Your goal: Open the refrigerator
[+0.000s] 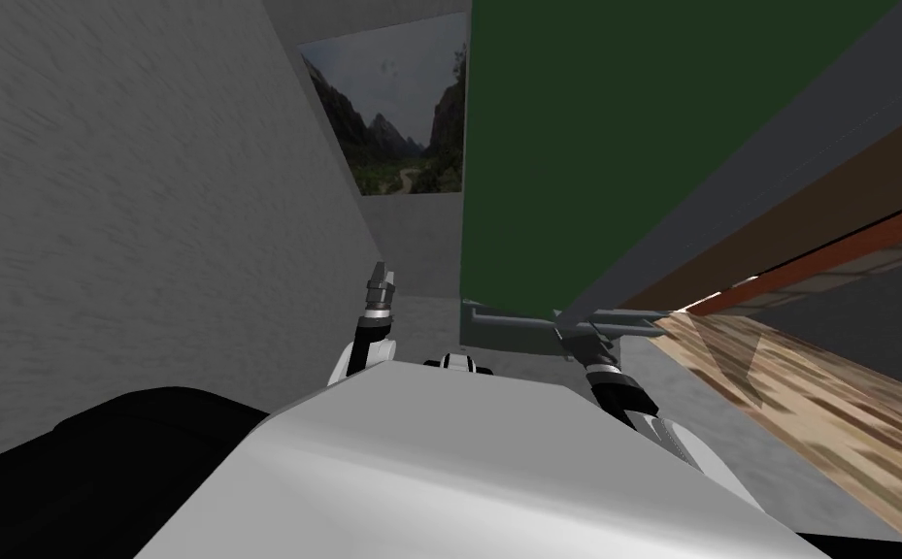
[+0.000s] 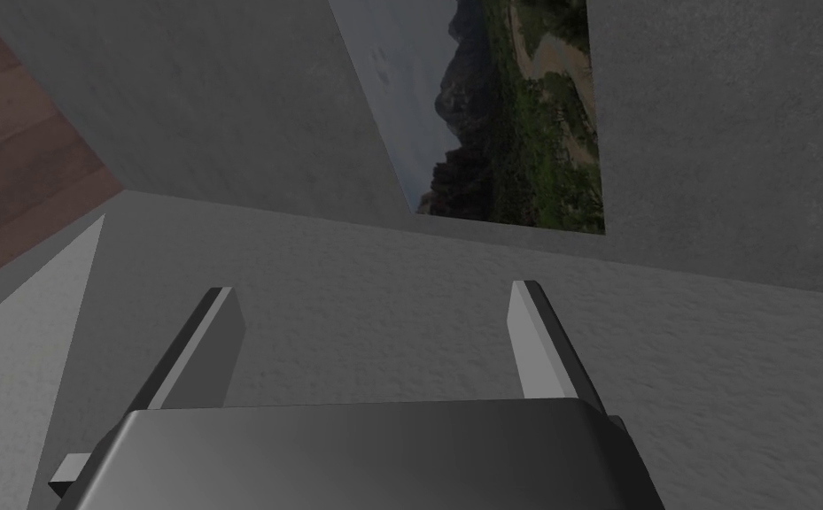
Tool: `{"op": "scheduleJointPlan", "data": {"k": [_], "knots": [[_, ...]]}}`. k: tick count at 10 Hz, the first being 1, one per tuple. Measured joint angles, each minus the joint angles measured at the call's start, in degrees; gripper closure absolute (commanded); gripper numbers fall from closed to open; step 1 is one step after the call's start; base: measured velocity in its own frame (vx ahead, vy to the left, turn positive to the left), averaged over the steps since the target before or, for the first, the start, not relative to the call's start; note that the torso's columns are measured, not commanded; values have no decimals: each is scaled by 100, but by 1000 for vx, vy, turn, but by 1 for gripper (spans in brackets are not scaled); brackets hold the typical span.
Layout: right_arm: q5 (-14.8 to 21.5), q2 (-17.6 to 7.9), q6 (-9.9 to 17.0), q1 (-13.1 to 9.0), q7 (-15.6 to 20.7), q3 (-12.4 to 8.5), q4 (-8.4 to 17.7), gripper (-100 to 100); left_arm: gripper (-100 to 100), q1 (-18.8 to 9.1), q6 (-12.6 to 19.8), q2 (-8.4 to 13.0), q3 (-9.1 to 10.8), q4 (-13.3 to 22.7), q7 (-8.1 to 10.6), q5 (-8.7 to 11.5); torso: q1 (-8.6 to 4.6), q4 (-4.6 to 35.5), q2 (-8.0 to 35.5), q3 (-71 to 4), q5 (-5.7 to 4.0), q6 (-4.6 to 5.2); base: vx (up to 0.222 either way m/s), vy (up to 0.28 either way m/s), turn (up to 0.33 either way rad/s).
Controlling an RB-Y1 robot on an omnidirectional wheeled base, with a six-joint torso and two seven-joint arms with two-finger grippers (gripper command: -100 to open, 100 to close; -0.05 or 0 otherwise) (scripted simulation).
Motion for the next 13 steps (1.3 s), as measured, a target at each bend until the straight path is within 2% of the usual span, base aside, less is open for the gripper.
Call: {"op": "scheduleJointPlan", "data": {"k": [1,3,7,10,11,12,13], "knots": [[0,0,0,2,0,2,3,100,0,0,0,0,0,0,0,0,-13,2,0,0,-2,1,-32,138,-135],[-2,90,173,63,-7,-81,-67,100,0,-1,0,-3,-2,0,0,0,27,8,18,10,12,2,-48,234,-174],[-7,315,410,94,37,-272,-89,100,0,-1,0,-2,-2,0,0,0,-62,-4,-14,-9,-19,0,-47,217,-104],[3,497,605,144,74,-390,-146,100,0,0,0,-2,-2,0,0,0,-32,-5,-17,-10,-10,-1,-34,151,-87],[4,505,616,146,78,-395,-145,-100,0,-1,0,-1,-1,0,0,0,-60,-6,-23,-14,-15,-3,37,-81,129],[6,478,562,147,79,-363,-144,-100,0,0,0,1,1,0,0,0,-106,-9,-34,-20,-29,-5,37,-148,111],[6,440,522,142,74,-331,-146,-100,0,1,0,2,2,0,0,0,-98,-8,-26,-17,-31,0,43,-168,74]]}}
